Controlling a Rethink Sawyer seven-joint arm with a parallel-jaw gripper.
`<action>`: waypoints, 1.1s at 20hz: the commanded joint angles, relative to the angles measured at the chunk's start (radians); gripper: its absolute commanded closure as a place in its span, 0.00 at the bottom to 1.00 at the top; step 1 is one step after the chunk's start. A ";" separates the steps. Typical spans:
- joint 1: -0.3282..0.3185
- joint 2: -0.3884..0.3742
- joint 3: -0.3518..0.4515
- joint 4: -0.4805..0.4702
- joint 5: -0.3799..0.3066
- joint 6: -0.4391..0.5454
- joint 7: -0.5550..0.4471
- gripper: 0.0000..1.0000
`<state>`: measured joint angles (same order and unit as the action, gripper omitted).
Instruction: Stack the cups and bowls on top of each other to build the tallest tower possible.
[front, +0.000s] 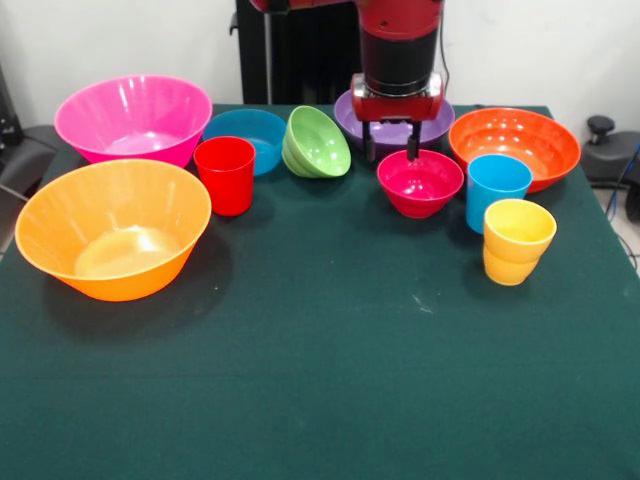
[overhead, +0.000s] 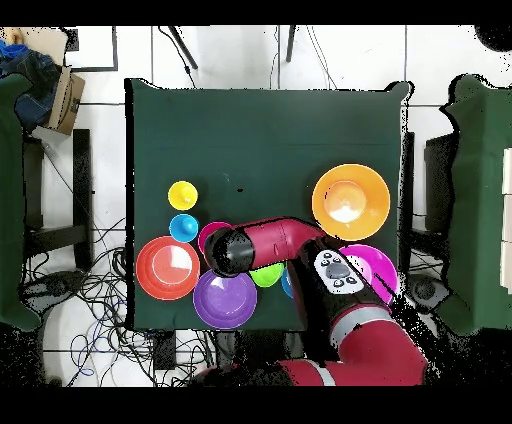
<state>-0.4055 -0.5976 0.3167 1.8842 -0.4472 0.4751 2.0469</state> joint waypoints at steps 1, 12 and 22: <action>0.011 0.048 0.047 -0.050 -0.041 -0.036 -0.023 0.00; 0.017 0.097 0.038 -0.094 -0.060 -0.041 -0.036 0.00; 0.006 0.112 0.049 -0.101 -0.057 -0.042 -0.046 0.00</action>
<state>-0.4048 -0.5098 0.3167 1.8633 -0.4470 0.4749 2.0469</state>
